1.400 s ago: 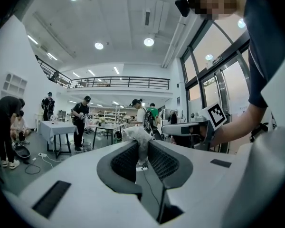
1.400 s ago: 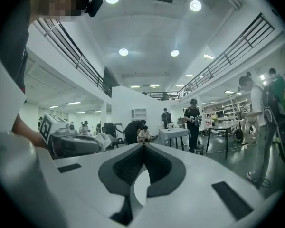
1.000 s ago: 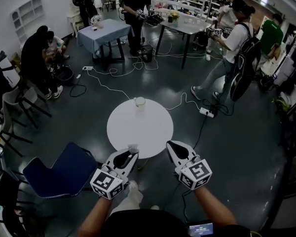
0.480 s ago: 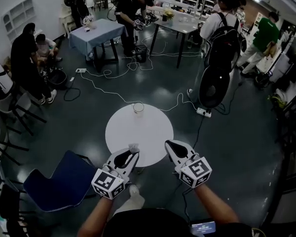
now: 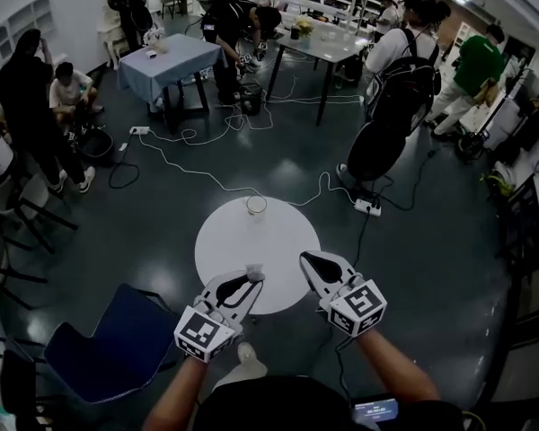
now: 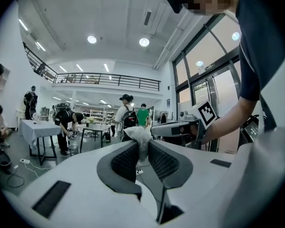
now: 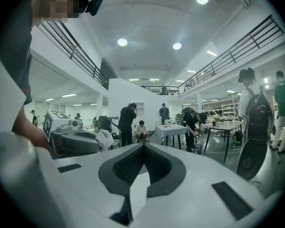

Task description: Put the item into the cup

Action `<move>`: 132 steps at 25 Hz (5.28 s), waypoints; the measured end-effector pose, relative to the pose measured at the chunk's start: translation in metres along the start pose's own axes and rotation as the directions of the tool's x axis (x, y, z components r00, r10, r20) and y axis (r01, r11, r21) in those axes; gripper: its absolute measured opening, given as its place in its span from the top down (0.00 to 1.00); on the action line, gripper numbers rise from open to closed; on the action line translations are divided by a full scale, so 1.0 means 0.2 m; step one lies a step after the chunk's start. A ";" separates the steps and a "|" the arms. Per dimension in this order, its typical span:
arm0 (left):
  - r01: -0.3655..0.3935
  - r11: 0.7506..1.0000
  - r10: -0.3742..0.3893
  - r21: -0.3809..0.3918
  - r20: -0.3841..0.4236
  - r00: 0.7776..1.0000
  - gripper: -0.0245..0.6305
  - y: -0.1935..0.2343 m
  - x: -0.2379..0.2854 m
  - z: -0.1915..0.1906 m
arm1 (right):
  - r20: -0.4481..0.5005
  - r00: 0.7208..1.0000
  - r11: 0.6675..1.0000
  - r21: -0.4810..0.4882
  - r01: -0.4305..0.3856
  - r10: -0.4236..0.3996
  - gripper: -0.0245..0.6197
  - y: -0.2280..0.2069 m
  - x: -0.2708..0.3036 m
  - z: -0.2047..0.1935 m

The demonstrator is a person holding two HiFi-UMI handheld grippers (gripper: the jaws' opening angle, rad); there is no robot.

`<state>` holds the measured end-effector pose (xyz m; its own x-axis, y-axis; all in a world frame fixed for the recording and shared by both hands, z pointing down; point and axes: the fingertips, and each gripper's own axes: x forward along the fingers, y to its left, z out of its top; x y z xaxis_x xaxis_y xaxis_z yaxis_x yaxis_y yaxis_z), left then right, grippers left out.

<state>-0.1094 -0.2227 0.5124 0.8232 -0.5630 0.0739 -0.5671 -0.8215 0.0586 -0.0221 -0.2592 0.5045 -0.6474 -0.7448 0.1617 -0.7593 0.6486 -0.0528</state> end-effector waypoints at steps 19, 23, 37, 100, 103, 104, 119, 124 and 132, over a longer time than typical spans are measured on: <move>-0.030 0.997 0.029 -0.075 -0.024 0.999 0.85 0.38 -0.03 -0.13 | -0.060 0.998 0.999 0.031 0.015 -0.013 0.94 -0.04 0.34 -0.13; -0.026 0.996 0.025 -0.082 -0.023 0.999 0.85 0.43 -0.02 -0.17 | -0.070 0.997 0.999 0.032 0.019 -0.017 0.94 -0.07 0.38 -0.17; -0.098 0.989 0.093 -0.109 -0.053 0.994 0.85 0.52 0.26 -0.25 | -0.075 0.996 0.999 0.021 -0.049 0.050 0.94 -0.36 0.51 -0.21; -0.318 0.942 0.267 -0.109 -0.334 0.904 0.85 1.50 1.56 -1.12 | -0.288 0.951 0.991 0.104 -0.084 0.110 0.94 -1.47 0.84 -0.99; -0.315 0.942 0.260 -0.115 -0.341 0.903 0.85 1.52 1.60 -1.16 | -0.299 0.948 0.991 0.108 -0.082 0.111 0.94 -1.49 0.83 -1.03; -0.315 0.942 0.259 -0.118 -0.343 0.903 0.85 1.53 1.61 -1.18 | -0.302 0.947 0.991 0.111 -0.082 0.112 0.94 -1.50 0.83 -1.05; -0.342 0.934 0.280 -0.104 -0.382 0.881 0.84 1.70 1.76 -1.31 | -0.333 0.933 0.984 0.152 -0.091 0.137 0.94 -1.57 0.88 -1.17; -0.359 0.926 0.292 -0.114 -0.387 0.875 0.76 1.76 1.77 -1.33 | -0.334 0.932 0.984 0.153 -0.091 0.138 0.94 -1.58 0.92 -1.17; -0.372 0.921 0.299 -0.111 -0.410 0.862 0.68 1.77 1.77 -1.38 | -0.338 0.931 0.984 0.156 -0.090 0.139 0.94 -1.58 0.93 -1.18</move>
<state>-0.0269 -0.6884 0.8334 0.5285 -0.6934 0.4898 -0.8321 -0.5373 0.1373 0.1132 -0.5663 0.7844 -0.6857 -0.5504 0.4763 -0.6990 0.6804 -0.2202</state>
